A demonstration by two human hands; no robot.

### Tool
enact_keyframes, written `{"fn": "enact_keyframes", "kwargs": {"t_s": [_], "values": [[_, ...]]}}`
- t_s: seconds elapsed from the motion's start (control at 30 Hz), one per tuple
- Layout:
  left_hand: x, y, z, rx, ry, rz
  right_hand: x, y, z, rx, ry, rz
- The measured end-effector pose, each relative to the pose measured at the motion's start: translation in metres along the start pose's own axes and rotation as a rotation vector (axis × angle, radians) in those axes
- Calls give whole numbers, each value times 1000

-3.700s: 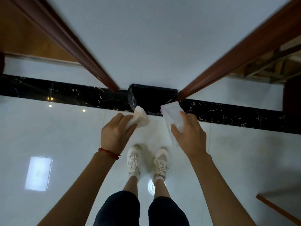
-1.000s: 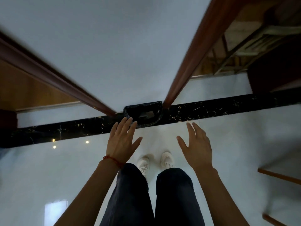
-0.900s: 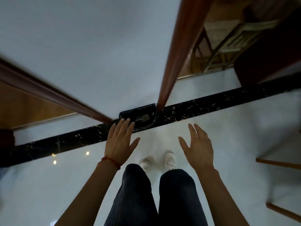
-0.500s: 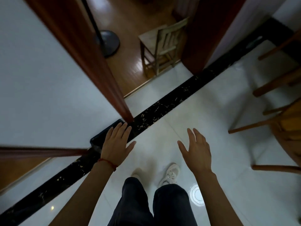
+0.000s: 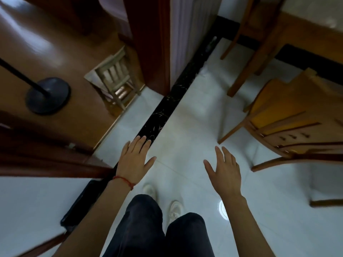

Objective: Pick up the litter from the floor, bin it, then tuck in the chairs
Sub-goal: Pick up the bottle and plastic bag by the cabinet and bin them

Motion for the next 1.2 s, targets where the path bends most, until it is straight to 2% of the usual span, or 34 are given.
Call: {"fn": "enact_keyframes", "kwargs": {"t_s": [0.17, 0.37, 0.6, 0.77, 1.03, 1.2], "values": [[-12, -28, 69, 97, 56, 50, -14, -20, 44, 99, -19, 28], [-37, -46, 176, 212, 56, 56, -41, -20, 136, 188, -86, 36], [-95, -68, 300, 293, -29, 36, -83, -9, 231, 229, -152, 31], [-110, -104, 368, 356, -16, 61, -103, -20, 293, 252, -149, 37], [-120, -166, 487, 340, -17, 48, -142, -63, 423, 188, -125, 41], [-149, -205, 556, 313, -25, 20, -193, -80, 506, 106, -133, 55]]}}
Point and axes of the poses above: each hand's wrist, its own z-axis towards the middle knuckle, its own x-axis out of the palm, y = z × x, the point moved 10 cm from there along z, towards the middle knuckle, and after that the axes turned 7 degrees about -x, right-handed, at the moved point
